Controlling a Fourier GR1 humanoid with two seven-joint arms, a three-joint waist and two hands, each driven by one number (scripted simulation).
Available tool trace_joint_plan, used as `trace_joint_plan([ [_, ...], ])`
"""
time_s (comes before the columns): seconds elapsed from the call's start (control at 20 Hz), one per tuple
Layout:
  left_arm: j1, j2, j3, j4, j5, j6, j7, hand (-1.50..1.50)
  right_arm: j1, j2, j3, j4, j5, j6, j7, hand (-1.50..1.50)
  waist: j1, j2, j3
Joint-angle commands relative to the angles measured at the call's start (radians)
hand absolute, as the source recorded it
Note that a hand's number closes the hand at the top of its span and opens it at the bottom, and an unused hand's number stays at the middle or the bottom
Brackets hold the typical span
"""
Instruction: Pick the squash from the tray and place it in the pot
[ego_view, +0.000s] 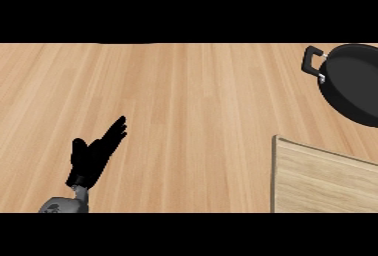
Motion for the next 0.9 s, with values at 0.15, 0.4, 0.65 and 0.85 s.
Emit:
trace_joint_plan([
  [0.15,-0.005,0.022,0.039,0.059,-0.012,-0.026,-0.050,0.00,0.055,-0.049,-0.012,-0.136,0.064,-0.163,0.072,1.50,0.004,0.001,-0.001],
  [0.4,-0.002,-0.031,-0.006,-0.016,-0.032,0.002,0.032,0.00,0.072,-0.066,0.014,-0.321,0.128,-0.257,0.228,1.50,0.009,0.000,0.000],
  [0.65,0.000,-0.037,0.006,0.017,-0.033,-0.011,-0.006,0.00,0.037,-0.144,0.072,-0.496,0.215,-0.285,0.480,1.50,0.012,0.001,-0.001],
  [0.85,0.020,-0.019,0.013,0.022,-0.043,-0.034,-0.042,0.00,-0.071,-0.248,0.098,-0.493,0.267,-0.257,0.648,1.50,0.017,0.002,0.000],
])
